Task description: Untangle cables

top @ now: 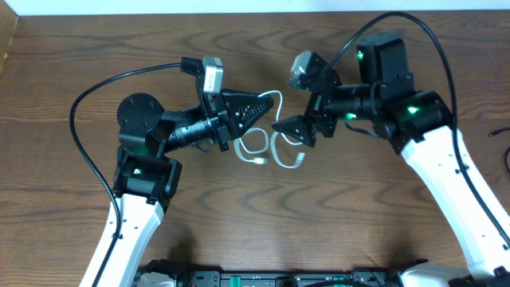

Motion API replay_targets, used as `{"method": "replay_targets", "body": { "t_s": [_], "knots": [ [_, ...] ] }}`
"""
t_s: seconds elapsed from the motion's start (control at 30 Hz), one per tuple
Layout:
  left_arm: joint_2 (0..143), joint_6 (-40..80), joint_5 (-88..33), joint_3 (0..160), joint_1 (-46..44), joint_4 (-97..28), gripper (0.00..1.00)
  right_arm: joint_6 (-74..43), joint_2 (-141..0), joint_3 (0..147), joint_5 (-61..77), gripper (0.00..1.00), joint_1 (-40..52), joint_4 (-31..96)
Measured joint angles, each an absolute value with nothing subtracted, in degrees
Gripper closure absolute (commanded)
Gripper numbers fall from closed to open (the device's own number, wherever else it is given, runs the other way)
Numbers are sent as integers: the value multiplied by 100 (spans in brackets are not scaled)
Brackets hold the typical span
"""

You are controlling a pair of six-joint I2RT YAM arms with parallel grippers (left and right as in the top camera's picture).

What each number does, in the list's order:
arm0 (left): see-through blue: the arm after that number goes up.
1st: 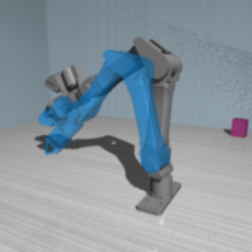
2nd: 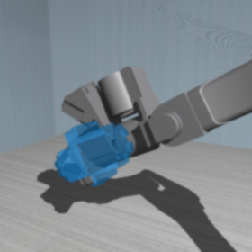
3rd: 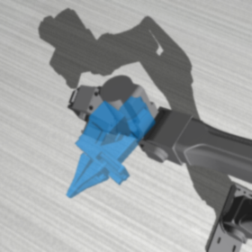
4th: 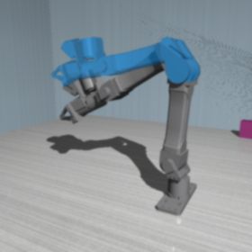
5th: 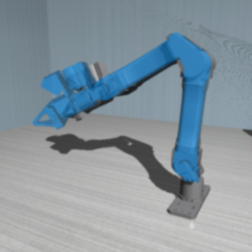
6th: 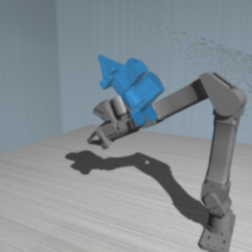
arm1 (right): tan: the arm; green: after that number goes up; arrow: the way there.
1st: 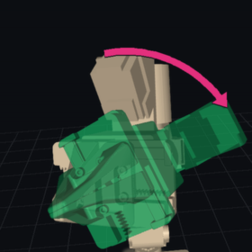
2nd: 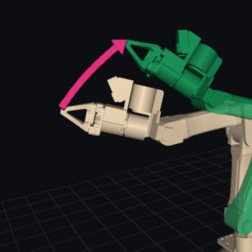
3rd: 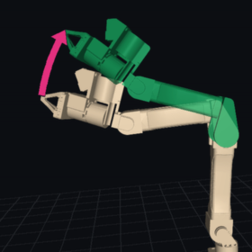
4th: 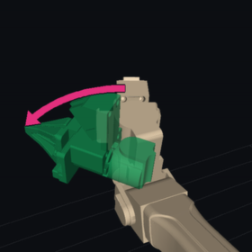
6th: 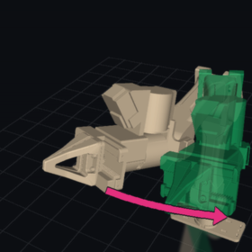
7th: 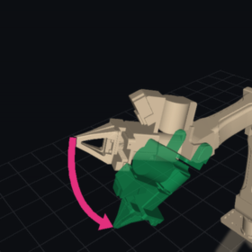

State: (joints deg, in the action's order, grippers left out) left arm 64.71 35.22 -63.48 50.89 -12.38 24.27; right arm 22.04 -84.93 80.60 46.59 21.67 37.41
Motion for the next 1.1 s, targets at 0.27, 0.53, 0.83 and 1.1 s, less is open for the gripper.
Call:
{"method": "replay_targets", "body": {
  "t_s": [0.27, 0.53, 0.83, 1.1],
  "knots": [
    [6471, 3625, -6442, 5089, -1238, 2432, 92, 2202, -8803, 8044, 5050, 7, 2167, 3424],
    [6471, 3623, -6479, 5089, -1238, 2432, 92, 2185, -8803, 8042, 5157, 18, 2167, 3065],
    [6471, 3625, -6571, 5089, -1238, 2432, 92, 1914, -8803, 8042, 5103, 34, 2167, 2823],
    [6471, 3625, -6571, 5089, -1238, 2427, 92, 1809, -8803, 8042, 5046, 72, 2167, 2753]
  ]
}}
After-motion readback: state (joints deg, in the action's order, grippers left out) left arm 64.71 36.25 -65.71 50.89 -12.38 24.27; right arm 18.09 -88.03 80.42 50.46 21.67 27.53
